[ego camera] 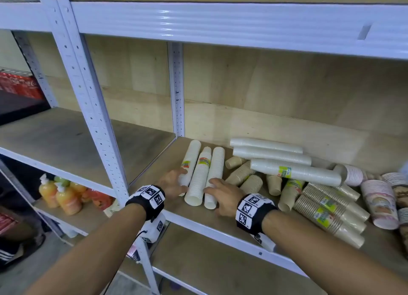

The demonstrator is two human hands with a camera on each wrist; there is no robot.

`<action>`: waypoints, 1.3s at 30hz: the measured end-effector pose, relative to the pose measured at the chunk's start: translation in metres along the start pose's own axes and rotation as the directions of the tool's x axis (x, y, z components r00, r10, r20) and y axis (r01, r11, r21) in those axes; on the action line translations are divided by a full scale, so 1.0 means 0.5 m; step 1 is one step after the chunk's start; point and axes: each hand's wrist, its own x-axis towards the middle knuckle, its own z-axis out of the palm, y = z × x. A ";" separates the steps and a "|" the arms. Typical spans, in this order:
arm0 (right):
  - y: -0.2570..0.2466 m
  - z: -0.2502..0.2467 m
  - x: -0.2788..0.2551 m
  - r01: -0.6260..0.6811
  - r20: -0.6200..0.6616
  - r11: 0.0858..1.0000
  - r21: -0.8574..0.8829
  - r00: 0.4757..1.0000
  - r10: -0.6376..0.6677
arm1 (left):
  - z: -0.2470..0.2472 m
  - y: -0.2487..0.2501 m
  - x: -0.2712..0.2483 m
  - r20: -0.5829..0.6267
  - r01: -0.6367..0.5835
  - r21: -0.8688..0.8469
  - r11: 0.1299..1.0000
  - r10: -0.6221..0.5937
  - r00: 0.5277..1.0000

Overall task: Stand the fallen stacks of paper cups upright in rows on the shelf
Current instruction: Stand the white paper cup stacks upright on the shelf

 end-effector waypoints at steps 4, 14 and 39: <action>-0.013 0.007 0.007 -0.017 -0.061 0.996 -0.093 0.998 0.011 | 0.003 0.001 -0.007 -0.006 0.016 0.021 1.000 -0.015 1.000; -0.012 0.002 0.005 -0.020 -0.105 0.996 -0.087 0.994 0.011 | 0.012 0.009 0.002 -0.028 0.068 0.025 0.997 -0.067 0.997; 0.097 -0.326 0.060 -0.179 -0.575 0.964 0.199 0.775 0.263 | -0.223 0.153 0.082 -0.483 -0.293 0.041 0.955 0.276 0.831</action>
